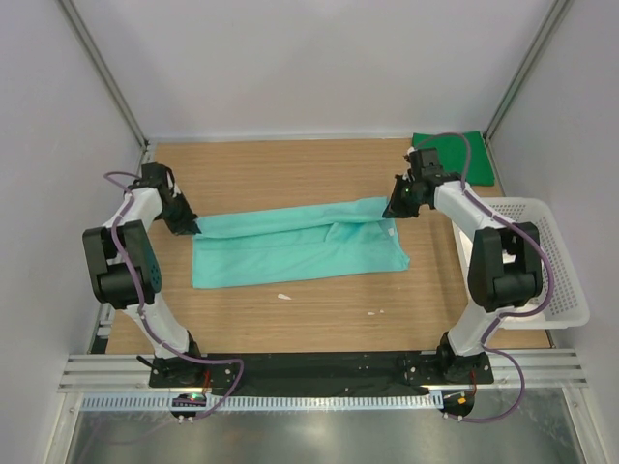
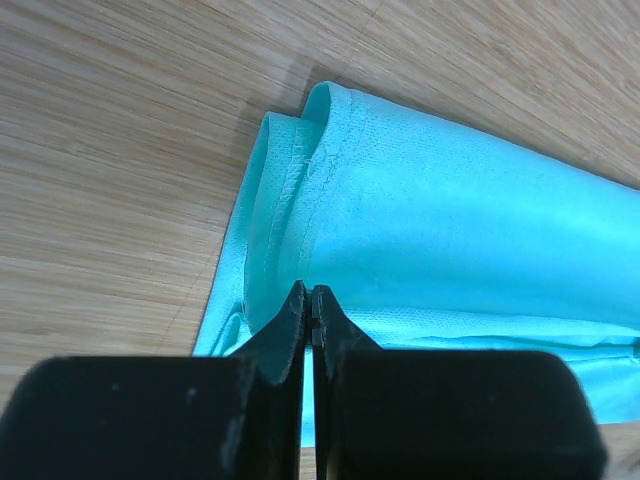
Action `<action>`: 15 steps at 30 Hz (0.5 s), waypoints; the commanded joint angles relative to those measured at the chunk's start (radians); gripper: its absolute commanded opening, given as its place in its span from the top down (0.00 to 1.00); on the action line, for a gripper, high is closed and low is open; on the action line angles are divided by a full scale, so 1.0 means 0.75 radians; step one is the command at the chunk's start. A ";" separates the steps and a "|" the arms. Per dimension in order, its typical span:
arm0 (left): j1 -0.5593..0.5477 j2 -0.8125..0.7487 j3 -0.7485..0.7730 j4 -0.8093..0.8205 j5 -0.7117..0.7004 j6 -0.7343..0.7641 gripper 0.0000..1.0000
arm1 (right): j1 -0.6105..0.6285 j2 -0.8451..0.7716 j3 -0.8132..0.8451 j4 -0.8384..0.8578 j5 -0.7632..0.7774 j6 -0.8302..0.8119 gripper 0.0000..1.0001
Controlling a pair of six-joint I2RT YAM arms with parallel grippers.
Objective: Fold and stack the t-shirts
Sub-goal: Fold the tshirt
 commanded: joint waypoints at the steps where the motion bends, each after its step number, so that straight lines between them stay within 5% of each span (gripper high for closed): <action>1: -0.002 -0.067 0.013 0.020 -0.032 -0.012 1.00 | -0.006 -0.077 0.059 0.010 -0.008 -0.012 0.99; 15: 0.000 -0.012 0.024 0.009 -0.050 0.001 1.00 | -0.004 -0.071 -0.092 0.039 0.006 -0.016 0.99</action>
